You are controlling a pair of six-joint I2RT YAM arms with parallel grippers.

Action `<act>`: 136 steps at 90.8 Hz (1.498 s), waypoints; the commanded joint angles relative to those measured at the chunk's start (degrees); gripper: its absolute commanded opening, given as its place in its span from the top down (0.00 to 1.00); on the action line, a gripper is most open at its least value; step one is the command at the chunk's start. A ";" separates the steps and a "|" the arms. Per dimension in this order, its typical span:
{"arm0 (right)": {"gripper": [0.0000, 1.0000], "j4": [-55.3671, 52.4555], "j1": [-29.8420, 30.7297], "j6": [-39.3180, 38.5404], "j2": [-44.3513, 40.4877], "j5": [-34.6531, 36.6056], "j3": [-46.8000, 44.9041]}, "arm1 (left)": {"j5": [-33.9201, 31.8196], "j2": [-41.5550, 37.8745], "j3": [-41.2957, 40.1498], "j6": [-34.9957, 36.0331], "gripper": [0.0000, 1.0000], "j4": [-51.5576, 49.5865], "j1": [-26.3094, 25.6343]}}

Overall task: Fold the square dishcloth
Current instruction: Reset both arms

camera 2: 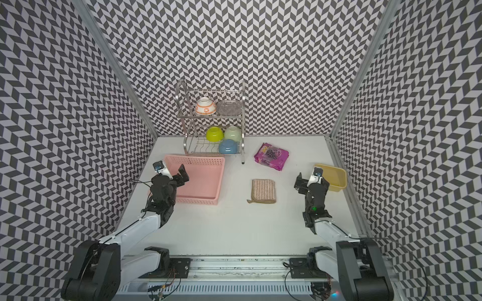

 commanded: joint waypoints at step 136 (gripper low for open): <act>0.00 30.04 -3.80 -5.47 20.21 -22.42 0.37 | 18.81 22.73 -7.41 11.71 0.00 36.83 7.54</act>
